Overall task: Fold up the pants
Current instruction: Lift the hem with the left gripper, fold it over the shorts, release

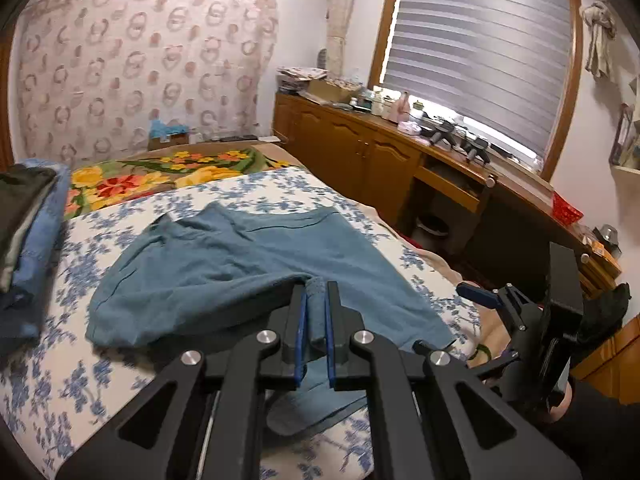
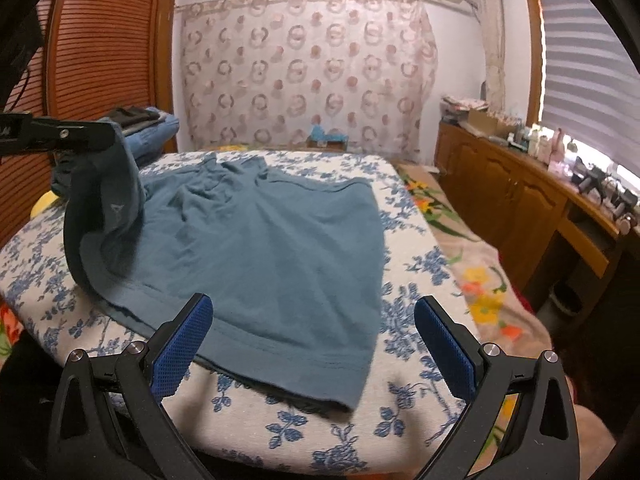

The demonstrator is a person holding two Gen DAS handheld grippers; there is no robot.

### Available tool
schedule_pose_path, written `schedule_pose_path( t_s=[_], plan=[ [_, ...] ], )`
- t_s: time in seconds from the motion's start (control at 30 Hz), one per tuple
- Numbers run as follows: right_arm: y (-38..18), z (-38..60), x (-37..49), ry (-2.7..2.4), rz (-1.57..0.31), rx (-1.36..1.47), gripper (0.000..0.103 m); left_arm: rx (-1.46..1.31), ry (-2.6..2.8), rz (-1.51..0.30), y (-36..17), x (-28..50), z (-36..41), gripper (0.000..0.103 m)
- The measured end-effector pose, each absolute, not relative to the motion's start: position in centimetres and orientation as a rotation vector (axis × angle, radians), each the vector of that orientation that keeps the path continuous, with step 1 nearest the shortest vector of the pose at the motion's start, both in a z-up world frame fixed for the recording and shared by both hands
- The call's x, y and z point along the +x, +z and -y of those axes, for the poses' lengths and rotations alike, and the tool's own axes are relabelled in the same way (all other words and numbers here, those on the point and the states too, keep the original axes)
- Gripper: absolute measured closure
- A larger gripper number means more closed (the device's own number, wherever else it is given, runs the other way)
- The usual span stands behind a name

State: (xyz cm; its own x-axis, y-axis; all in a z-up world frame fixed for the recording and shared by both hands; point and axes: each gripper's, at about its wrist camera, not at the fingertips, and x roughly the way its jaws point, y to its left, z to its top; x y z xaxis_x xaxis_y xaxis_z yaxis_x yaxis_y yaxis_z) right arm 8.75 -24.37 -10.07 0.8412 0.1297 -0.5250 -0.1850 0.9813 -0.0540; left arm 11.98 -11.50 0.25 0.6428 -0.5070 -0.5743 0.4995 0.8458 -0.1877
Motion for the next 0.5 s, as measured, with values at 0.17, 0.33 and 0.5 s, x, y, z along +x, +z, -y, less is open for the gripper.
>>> schedule_pose_path(
  t_s=[0.17,0.33,0.5],
  plan=[
    [-10.4,24.7,8.9,0.231,-0.593,-0.077,0.001,0.013,-0.551,-0.671,-0.2,12.5,12.6,0.096],
    [-10.7,24.9,8.9,0.231,-0.613,-0.063,0.001,0.063,-0.498,-0.687,-1.3,12.6,12.5,0.082],
    [-10.9,25.2,9.1,0.225,-0.626,-0.039,0.001,0.072,-0.460,-0.695,-2.1,12.6,11.0,0.060]
  ],
)
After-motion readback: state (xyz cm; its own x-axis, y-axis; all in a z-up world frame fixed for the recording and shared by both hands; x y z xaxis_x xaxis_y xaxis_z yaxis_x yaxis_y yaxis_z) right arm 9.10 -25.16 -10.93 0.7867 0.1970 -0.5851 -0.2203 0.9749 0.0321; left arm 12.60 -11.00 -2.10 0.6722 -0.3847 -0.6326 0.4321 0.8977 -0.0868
